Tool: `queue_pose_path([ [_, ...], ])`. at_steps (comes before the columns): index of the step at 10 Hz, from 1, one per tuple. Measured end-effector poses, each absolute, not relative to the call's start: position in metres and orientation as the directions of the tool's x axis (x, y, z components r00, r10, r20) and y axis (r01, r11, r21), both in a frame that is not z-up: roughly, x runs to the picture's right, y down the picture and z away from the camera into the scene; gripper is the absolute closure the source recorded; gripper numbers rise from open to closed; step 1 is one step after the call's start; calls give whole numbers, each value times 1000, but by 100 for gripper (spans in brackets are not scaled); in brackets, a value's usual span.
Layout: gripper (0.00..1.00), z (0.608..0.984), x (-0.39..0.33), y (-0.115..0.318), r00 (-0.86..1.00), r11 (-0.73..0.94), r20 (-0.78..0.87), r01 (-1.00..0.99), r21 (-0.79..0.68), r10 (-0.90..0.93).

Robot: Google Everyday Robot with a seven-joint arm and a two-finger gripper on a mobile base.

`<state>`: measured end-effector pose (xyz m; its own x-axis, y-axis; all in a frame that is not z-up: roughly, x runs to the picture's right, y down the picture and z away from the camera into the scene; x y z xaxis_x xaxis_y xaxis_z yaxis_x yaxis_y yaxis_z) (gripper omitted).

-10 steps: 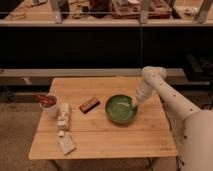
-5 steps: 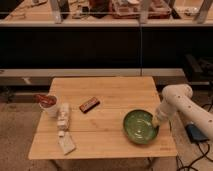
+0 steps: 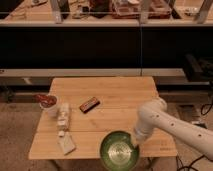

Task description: Drag the ceramic bowl in a circle

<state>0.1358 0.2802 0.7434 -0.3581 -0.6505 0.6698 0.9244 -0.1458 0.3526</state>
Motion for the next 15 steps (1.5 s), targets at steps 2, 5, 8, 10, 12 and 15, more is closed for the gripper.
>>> queue_pose_path([
  [2,100,744,70,275,-432,-160,637,884,439,-638],
  [5,100,769,-12,237,-485,-139,586,833,535,-649],
  [8,100,834,-21,166,-447,-80,571,829,553,-688],
  [10,100,881,46,134,-377,-26,616,865,501,-692],
  [12,100,900,91,111,-317,7,626,889,458,-712],
  [15,100,901,165,101,-234,31,644,928,372,-728],
])
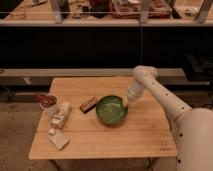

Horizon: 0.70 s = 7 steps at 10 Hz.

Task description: Drag the ceramic bowl in a circle

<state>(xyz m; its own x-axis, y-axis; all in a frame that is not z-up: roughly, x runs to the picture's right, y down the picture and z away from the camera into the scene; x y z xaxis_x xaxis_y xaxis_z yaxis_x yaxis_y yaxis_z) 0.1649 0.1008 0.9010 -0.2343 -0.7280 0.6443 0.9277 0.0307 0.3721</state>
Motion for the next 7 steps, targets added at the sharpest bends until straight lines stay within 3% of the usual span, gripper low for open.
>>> queue_pose_path([
  [3,100,880,222,143,-177,60,691,951,305,-701],
  [7,100,831,236,188,-189,27,695,957,288,-694],
])
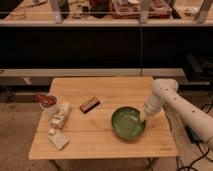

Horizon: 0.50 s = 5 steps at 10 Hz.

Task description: Drag the ceramic bowl in a circle

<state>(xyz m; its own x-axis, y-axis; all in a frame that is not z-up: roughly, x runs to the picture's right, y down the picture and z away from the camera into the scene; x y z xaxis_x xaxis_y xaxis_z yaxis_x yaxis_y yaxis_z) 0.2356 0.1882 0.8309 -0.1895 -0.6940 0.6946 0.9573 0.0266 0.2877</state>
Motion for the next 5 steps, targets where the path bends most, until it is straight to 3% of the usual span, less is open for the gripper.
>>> queue_pose_path([
  [3,100,795,201,207,-266,-56,689,949,311,-675],
  [5,100,790,152,206,-347,-126,676,926,355,-650],
])
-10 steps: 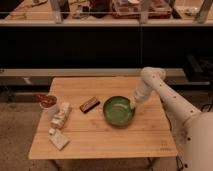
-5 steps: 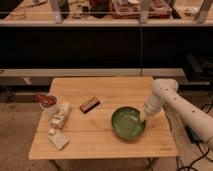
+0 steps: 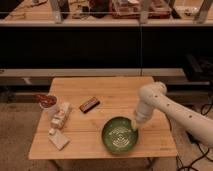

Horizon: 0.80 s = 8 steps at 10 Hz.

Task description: Drag the ceramic bowl in a circle

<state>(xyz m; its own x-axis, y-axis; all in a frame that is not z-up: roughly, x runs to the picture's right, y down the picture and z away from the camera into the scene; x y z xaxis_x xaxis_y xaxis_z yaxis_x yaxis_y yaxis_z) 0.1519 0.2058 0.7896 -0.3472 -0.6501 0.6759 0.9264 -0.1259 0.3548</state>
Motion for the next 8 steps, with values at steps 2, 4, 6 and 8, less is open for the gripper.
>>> queue_pose_path([
  [2,100,794,94,199,-421,-170,651,894,413,-631],
  [4,100,807,25,173,-463,-150,613,858,492,-640],
  [6,100,830,6,144,-438,-92,599,850,519,-670],
  [8,100,863,23,122,-376,-28,619,868,496,-689],
])
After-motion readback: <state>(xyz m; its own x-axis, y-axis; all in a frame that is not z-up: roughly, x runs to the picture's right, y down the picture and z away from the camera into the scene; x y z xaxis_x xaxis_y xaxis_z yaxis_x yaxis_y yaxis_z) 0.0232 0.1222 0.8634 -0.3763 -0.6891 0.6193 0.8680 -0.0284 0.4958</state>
